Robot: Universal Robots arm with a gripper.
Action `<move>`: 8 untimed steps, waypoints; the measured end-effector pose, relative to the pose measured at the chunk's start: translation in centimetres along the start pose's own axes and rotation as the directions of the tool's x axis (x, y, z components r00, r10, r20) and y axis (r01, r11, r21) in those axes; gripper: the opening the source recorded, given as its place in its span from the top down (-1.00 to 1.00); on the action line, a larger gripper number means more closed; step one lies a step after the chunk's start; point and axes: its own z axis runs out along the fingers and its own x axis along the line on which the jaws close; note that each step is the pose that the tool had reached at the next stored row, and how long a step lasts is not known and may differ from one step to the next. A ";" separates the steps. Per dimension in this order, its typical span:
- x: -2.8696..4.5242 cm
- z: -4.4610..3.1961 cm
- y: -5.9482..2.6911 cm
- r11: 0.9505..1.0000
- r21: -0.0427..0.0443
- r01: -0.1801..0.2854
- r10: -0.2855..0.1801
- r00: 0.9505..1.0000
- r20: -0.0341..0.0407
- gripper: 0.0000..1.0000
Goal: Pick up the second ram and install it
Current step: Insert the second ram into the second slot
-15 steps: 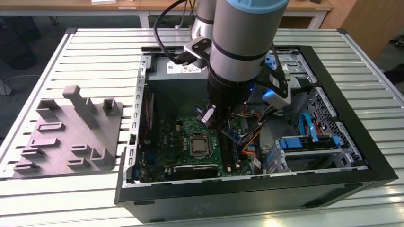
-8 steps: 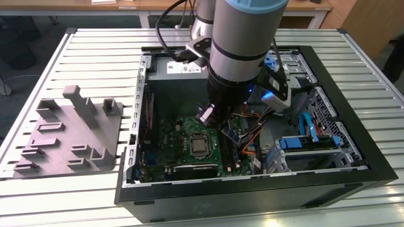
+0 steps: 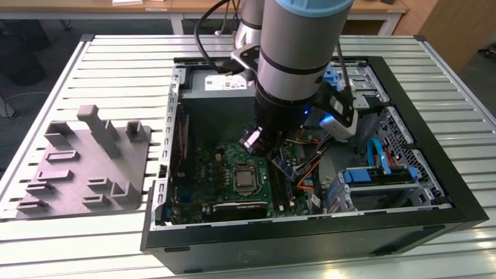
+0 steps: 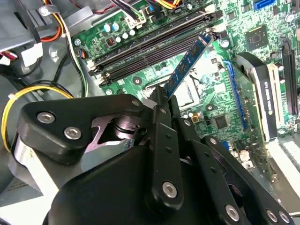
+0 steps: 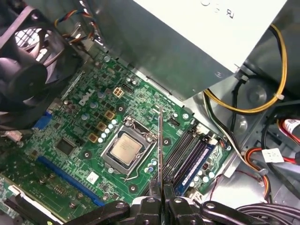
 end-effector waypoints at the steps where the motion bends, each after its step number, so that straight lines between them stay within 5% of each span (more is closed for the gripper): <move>1: 0.00 0.00 0.00 1.000 0.000 -0.009 0.009 1.000 0.001 0.73; 8: 0.00 0.01 0.00 0.998 0.003 -0.065 0.064 0.998 0.004 0.73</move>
